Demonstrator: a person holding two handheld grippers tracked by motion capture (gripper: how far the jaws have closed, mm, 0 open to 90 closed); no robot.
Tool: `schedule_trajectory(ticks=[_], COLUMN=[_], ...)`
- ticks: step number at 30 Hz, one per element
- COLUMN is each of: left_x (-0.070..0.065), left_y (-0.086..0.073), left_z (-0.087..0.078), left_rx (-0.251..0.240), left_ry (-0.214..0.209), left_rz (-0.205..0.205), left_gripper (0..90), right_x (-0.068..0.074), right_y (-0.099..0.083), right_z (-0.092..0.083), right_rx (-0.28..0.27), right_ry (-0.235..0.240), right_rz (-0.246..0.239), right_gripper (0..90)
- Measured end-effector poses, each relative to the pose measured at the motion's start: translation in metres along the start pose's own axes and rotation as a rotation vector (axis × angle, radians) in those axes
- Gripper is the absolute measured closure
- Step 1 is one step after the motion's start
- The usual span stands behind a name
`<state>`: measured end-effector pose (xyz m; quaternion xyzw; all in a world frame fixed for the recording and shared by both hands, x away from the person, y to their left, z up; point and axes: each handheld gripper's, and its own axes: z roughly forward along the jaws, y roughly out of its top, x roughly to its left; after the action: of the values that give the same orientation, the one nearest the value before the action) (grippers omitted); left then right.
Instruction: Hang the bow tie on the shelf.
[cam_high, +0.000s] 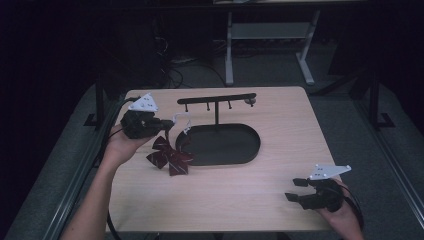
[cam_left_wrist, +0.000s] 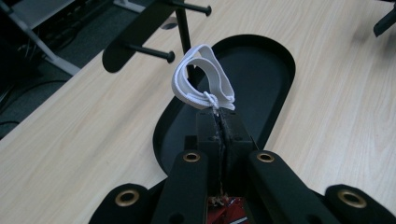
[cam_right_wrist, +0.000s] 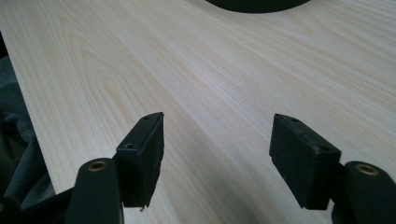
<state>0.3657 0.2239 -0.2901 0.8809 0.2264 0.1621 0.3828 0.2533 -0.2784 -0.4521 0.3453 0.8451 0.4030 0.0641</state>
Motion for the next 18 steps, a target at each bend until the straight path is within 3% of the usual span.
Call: schedule_trajectory(ticks=[18], left_x=[0.005], left_y=[0.011], left_z=[0.004], left_rx=[0.009], left_ry=[0.001], left_rz=[0.005], left_gripper=[88.5], right_x=[0.000], right_y=[0.000], right_z=[0.001], right_rx=[0.000], right_ry=[0.003], right_rz=[0.002], right_gripper=[34.8])
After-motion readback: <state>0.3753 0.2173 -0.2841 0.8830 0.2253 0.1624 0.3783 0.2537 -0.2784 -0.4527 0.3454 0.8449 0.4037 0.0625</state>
